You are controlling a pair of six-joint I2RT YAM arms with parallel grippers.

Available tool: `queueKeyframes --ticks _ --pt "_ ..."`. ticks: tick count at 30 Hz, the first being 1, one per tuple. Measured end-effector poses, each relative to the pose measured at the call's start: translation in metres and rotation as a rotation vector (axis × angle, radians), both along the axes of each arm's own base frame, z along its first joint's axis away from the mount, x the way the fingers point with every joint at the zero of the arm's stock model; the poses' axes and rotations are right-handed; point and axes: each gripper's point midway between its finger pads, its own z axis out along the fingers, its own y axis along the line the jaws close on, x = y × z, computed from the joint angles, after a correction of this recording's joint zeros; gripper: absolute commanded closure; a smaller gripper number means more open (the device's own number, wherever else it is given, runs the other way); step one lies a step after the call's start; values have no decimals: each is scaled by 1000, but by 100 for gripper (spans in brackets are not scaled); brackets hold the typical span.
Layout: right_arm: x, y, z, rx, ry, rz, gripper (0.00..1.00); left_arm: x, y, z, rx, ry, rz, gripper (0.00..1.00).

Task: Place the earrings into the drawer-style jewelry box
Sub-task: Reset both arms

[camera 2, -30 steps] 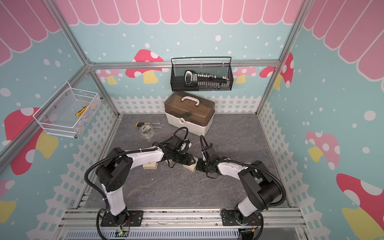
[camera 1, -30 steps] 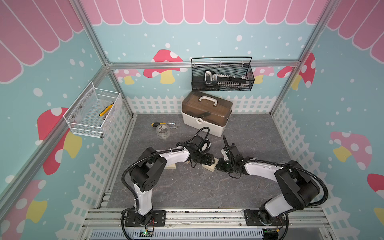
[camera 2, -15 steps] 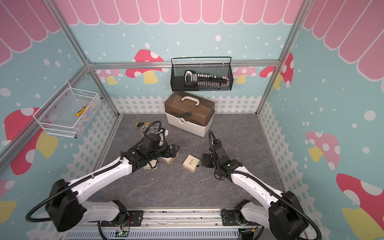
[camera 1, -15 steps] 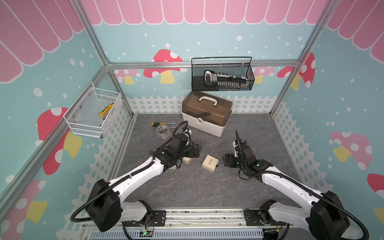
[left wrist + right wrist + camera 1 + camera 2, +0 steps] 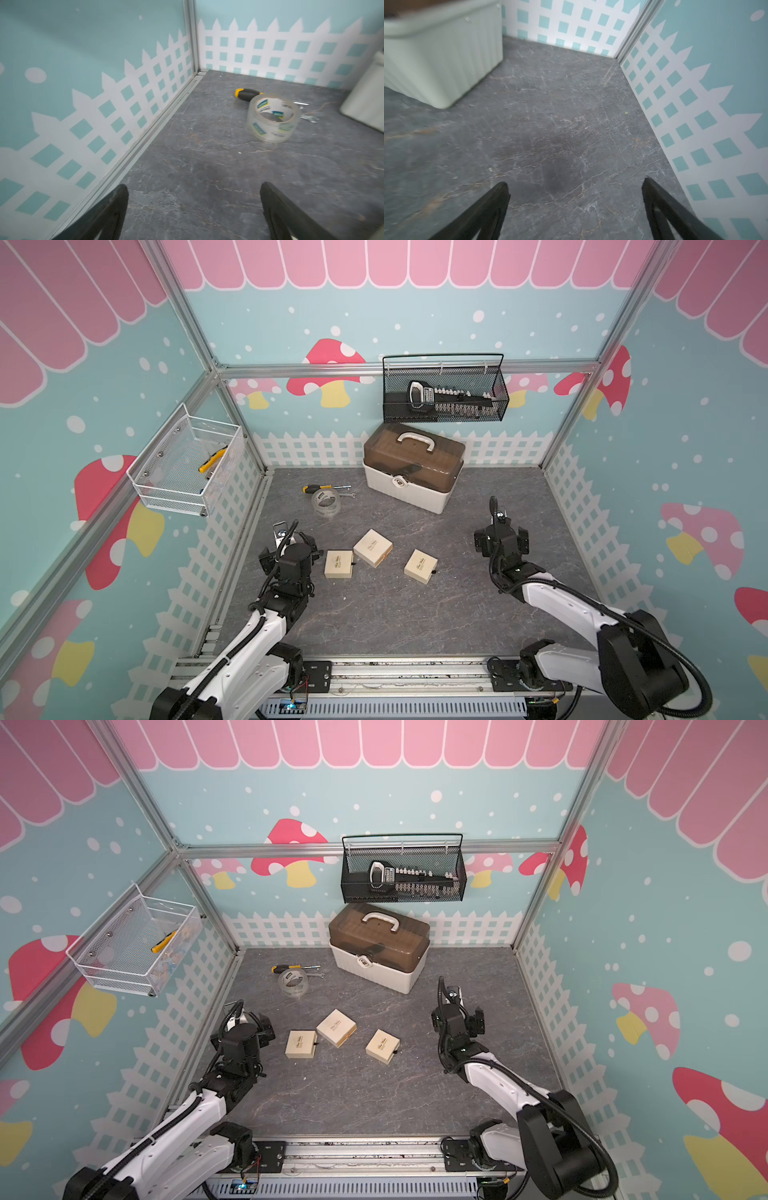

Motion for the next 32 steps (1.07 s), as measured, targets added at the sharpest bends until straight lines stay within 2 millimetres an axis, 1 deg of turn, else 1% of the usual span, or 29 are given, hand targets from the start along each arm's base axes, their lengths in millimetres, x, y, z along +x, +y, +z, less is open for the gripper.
queueKeyframes --ticks 3,5,7,9,13,15,18,20,22,26,32 --pt "13 -8 -22 -29 35 28 1 8 9 -25 22 27 -2 1" --pt "21 -14 -32 -42 39 47 0 14 7 -43 42 58 -41 1" --pt "25 -22 -41 -44 31 57 0 21 2 -49 31 47 -91 1" --pt "24 -31 -47 -20 28 61 1 28 0 -47 -10 -5 -132 1" --pt "23 -59 -46 65 -48 25 0 44 -11 -32 -78 -110 -232 1" --pt "19 -68 -49 97 -85 14 0 49 -17 -30 -88 -129 -265 1" --pt "17 -62 -55 126 -86 52 0 61 -19 -39 -109 -128 -285 1" --pt "20 -56 -53 140 -96 78 0 76 -22 -56 -120 -95 -301 1" --pt "22 -54 -49 145 -112 91 0 83 -24 -67 -134 -40 -302 1" --pt "24 -52 -45 150 -132 104 0 96 -24 -50 -126 -85 -300 1" --pt "25 -50 -43 155 -139 116 0 96 -24 -50 -125 -84 -297 1"
